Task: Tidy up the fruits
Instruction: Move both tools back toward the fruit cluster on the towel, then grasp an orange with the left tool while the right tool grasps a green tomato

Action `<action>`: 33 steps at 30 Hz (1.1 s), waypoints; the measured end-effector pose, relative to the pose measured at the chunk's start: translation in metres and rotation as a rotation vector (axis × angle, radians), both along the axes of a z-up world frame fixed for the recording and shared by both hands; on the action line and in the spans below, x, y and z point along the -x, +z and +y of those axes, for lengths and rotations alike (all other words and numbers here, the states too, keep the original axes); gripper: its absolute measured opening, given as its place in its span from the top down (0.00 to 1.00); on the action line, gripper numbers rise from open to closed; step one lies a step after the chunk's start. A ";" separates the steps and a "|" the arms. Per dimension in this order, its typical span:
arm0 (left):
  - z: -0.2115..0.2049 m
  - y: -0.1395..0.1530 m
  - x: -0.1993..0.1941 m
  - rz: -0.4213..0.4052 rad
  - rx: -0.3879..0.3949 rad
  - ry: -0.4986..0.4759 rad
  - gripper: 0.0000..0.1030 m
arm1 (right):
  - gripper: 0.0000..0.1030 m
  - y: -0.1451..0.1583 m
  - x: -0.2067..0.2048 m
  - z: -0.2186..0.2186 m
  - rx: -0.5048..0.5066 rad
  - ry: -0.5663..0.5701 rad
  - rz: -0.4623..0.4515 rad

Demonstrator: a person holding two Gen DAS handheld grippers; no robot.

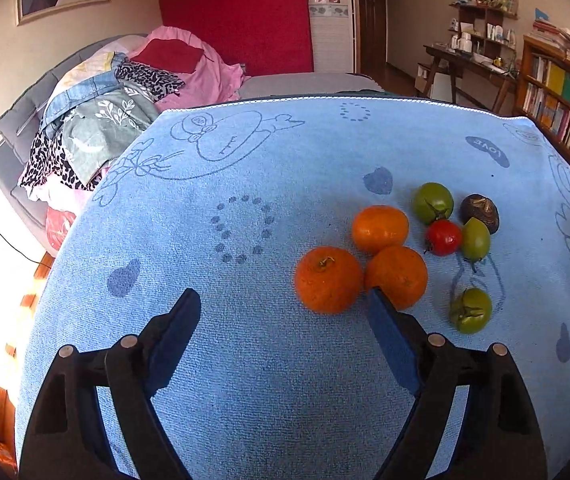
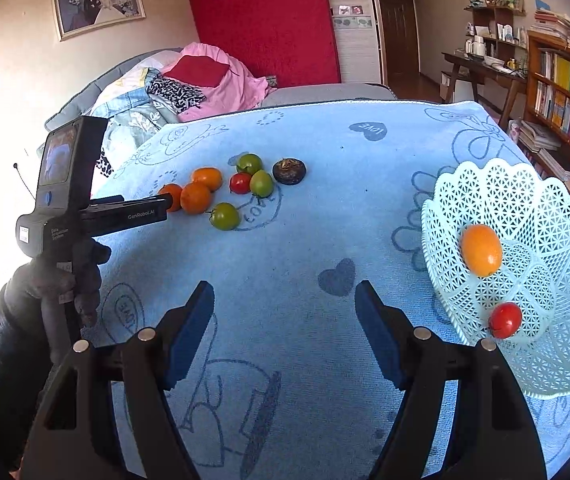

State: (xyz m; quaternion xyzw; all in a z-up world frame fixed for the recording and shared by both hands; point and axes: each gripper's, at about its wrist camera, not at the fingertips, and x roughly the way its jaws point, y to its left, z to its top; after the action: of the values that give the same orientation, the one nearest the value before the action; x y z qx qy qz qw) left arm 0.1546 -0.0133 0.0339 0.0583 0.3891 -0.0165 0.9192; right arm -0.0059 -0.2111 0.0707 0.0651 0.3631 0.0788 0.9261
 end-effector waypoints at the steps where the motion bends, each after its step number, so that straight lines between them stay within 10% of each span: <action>1: 0.000 -0.001 -0.002 0.001 -0.001 -0.004 0.20 | 0.28 -0.001 -0.001 0.001 0.000 0.003 0.003; 21: 0.005 -0.005 -0.010 0.005 0.164 -0.127 0.62 | 0.28 -0.016 -0.041 0.031 -0.059 0.103 0.116; 33: 0.008 0.005 0.005 -0.032 0.186 -0.119 0.63 | 0.28 -0.024 -0.084 0.052 -0.069 0.155 0.193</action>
State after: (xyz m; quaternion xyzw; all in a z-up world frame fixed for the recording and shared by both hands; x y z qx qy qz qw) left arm 0.1493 -0.0053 0.0390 -0.0041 0.3671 -0.1061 0.9241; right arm 0.0780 -0.1595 0.0469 0.0758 0.4515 0.1559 0.8753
